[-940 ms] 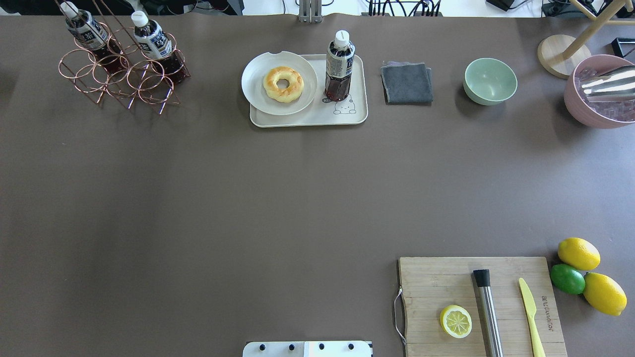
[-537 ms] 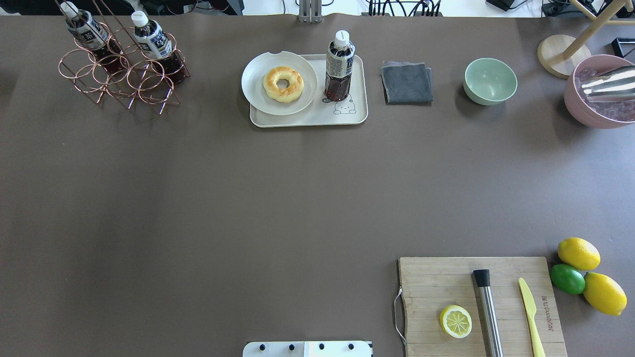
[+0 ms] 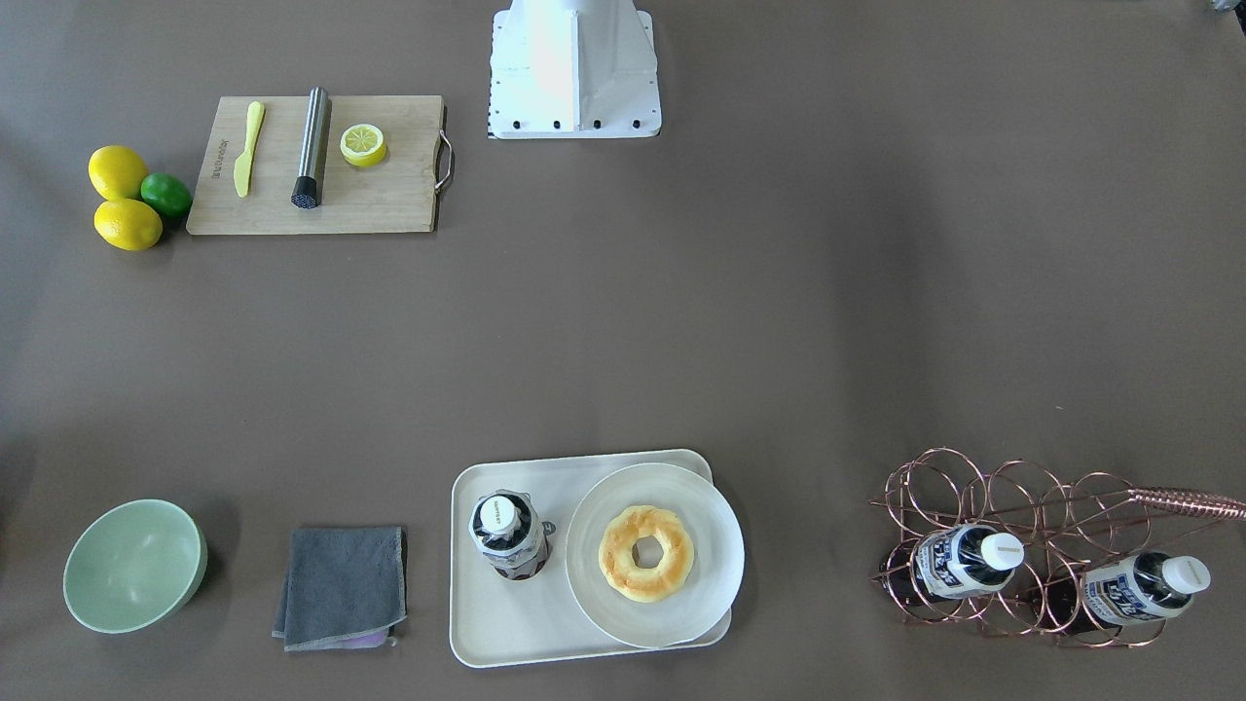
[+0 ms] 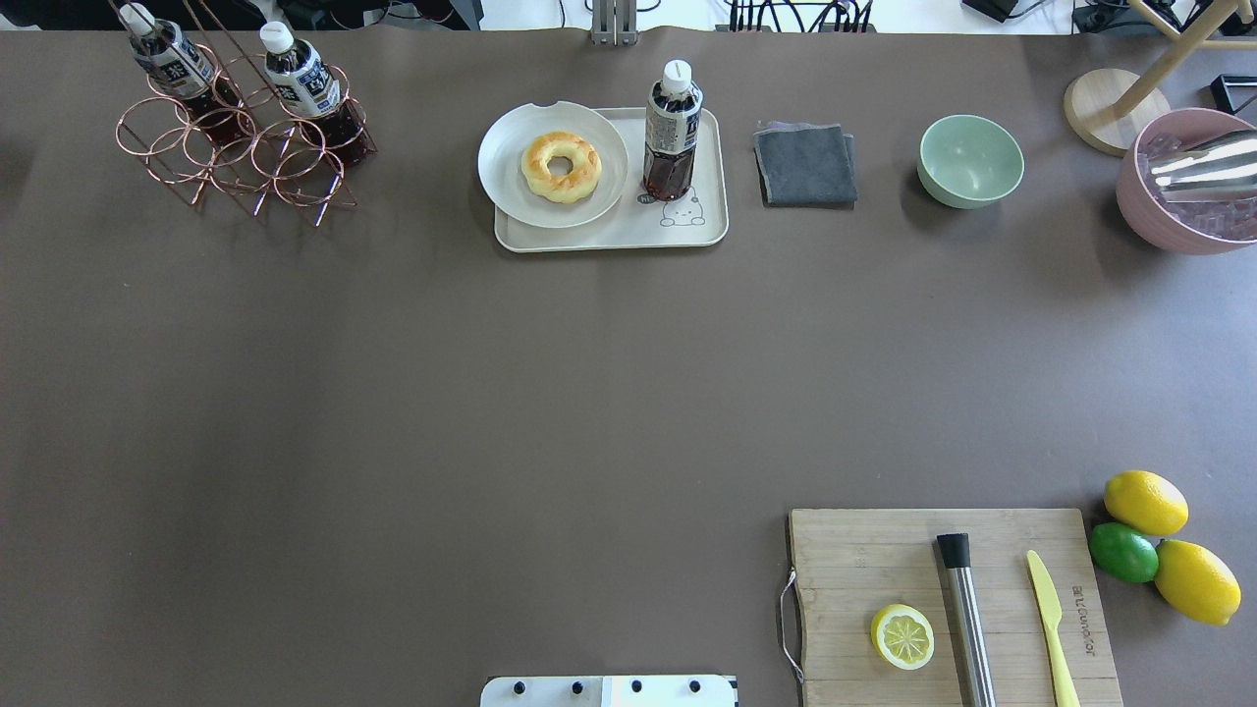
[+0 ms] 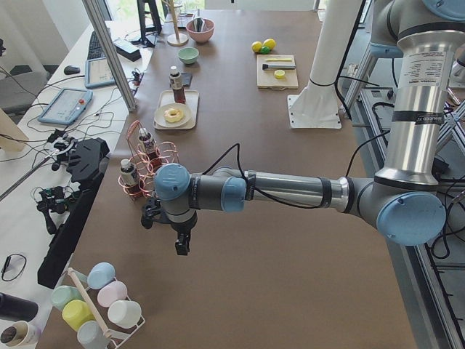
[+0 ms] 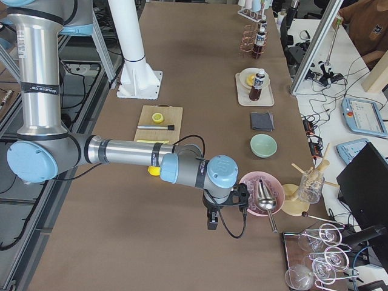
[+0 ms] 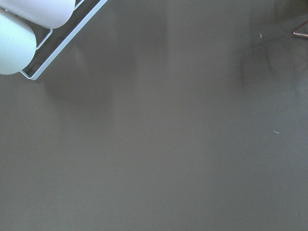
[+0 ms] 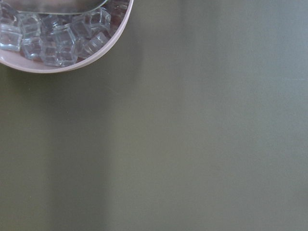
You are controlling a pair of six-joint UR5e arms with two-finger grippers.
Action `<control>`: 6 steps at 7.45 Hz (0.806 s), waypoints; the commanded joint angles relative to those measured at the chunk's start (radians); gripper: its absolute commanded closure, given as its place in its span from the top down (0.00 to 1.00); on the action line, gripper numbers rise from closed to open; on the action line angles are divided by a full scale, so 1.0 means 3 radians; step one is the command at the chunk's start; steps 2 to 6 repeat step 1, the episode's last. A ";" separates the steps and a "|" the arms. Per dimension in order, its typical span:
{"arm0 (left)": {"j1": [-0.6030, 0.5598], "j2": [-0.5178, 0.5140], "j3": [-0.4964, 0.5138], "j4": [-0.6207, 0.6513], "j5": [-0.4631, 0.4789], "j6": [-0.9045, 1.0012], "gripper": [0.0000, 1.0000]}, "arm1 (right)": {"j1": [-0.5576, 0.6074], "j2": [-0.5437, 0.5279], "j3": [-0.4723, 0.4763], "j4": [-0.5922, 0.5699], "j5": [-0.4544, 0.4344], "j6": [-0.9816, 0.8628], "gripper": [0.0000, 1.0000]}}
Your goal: Place tea on tray
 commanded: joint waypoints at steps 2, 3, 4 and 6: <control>0.0000 0.0005 0.0005 0.0000 0.0006 0.0000 0.98 | 0.0001 0.0002 0.0003 0.0000 0.0000 0.0000 1.00; 0.0000 0.0005 0.0005 0.0000 0.0006 0.0000 0.98 | 0.0001 0.0002 0.0003 0.0000 0.0000 0.0000 1.00; 0.0000 0.0005 0.0005 0.0000 0.0006 0.0000 0.98 | 0.0001 0.0002 0.0003 0.0000 0.0000 0.0000 1.00; 0.0000 0.0005 0.0005 0.0000 0.0006 0.0000 0.98 | 0.0001 0.0002 0.0003 0.0000 0.0000 0.0000 1.00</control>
